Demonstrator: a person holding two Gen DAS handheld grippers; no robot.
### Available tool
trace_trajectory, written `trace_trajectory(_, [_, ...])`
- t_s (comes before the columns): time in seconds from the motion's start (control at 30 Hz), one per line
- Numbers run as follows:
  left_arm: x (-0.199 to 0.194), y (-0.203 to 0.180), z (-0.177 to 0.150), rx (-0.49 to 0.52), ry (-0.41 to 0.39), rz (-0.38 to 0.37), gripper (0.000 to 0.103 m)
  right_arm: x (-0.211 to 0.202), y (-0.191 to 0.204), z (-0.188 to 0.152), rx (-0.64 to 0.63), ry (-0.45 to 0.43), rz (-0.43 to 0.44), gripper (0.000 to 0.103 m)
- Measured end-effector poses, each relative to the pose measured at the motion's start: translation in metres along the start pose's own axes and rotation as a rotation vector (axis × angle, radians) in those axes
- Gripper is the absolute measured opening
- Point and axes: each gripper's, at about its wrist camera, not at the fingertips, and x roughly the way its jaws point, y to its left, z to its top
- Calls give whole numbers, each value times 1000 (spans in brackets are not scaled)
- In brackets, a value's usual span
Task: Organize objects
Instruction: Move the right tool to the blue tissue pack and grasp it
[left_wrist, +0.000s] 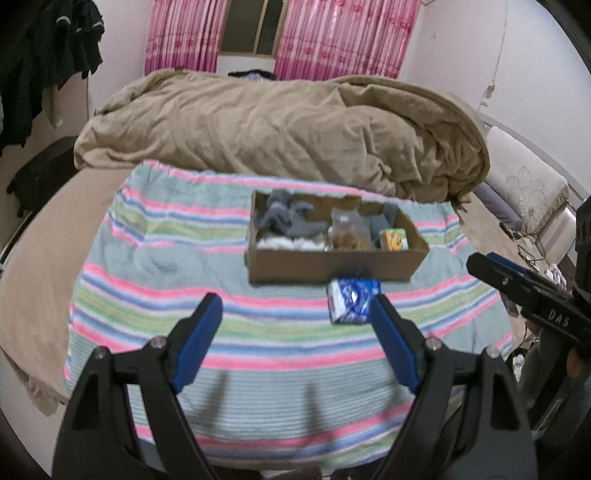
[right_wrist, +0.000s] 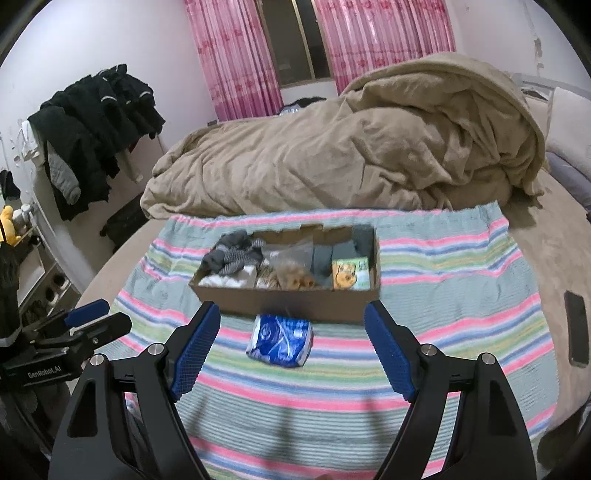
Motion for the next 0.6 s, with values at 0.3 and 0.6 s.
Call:
trace_trajectory(0.3, [26, 17, -28, -37, 71, -5, 83, 31, 8, -32, 10, 91, -7, 83])
trace_trajectory(0.6, [60, 39, -43, -79, 110, 3, 83, 79, 14, -44, 0, 176, -13, 83])
